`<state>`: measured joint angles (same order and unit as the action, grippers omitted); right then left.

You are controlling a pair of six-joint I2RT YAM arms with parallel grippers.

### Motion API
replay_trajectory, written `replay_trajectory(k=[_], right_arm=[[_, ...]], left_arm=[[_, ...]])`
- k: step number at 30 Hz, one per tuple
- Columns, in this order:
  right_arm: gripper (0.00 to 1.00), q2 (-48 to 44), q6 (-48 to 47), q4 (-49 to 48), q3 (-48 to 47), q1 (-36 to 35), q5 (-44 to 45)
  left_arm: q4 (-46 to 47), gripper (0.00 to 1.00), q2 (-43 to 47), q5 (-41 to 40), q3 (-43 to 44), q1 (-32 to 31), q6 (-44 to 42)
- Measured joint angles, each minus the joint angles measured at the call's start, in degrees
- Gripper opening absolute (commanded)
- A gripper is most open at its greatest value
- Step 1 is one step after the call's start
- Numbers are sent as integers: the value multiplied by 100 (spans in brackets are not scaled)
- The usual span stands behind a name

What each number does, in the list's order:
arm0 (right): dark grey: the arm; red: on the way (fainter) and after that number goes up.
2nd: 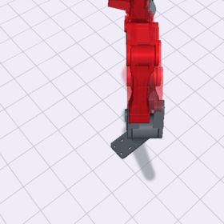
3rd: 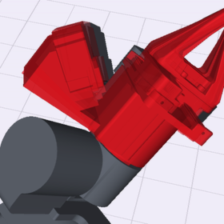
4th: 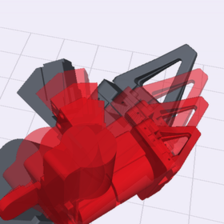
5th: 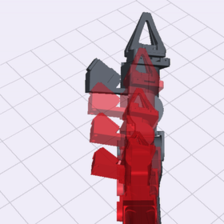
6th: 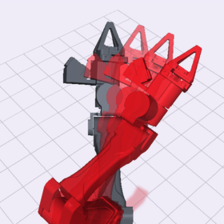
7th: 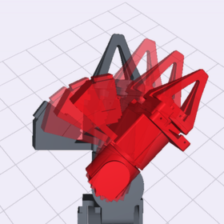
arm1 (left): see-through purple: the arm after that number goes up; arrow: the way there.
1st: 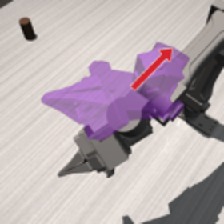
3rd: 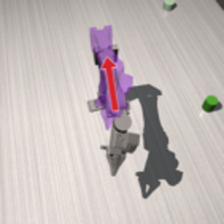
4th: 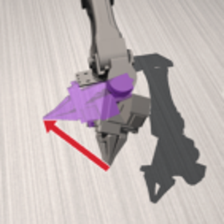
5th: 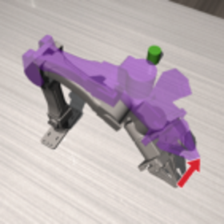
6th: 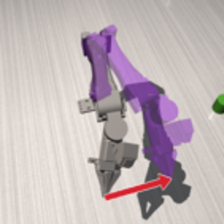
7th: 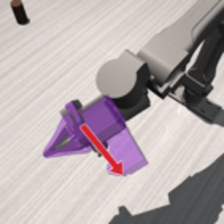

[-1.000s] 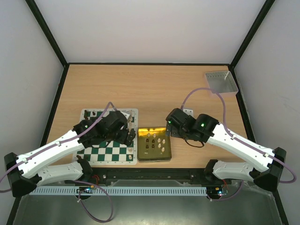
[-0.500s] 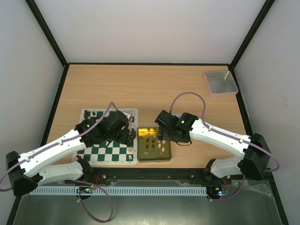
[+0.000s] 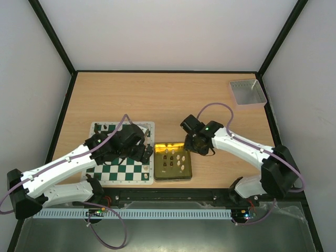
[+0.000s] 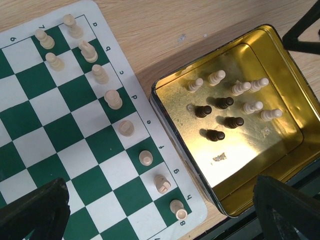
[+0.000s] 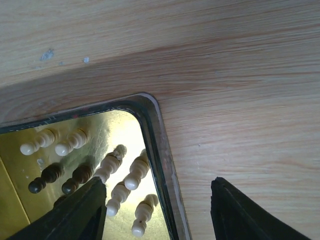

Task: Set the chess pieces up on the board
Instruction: Move the storage box to the center of the board.

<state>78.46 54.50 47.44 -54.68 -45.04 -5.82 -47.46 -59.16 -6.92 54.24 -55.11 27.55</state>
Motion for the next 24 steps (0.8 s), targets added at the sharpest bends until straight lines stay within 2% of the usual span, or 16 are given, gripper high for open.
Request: replay_trajectory(k=[4, 10, 14, 24], right_arm=[[53, 411, -164, -227, -2, 13, -162], [44, 881, -332, -551, 13, 72, -295], [28, 911, -402, -734, 155, 319, -358], [27, 979, -579, -815, 282, 1049, -428]], left_arm=[[9, 99, -61, 7, -22, 0, -4], [24, 100, -96, 7, -72, 2, -4], [26, 99, -96, 4, -72, 2, -4], [39, 99, -131, 4, -72, 7, -4]])
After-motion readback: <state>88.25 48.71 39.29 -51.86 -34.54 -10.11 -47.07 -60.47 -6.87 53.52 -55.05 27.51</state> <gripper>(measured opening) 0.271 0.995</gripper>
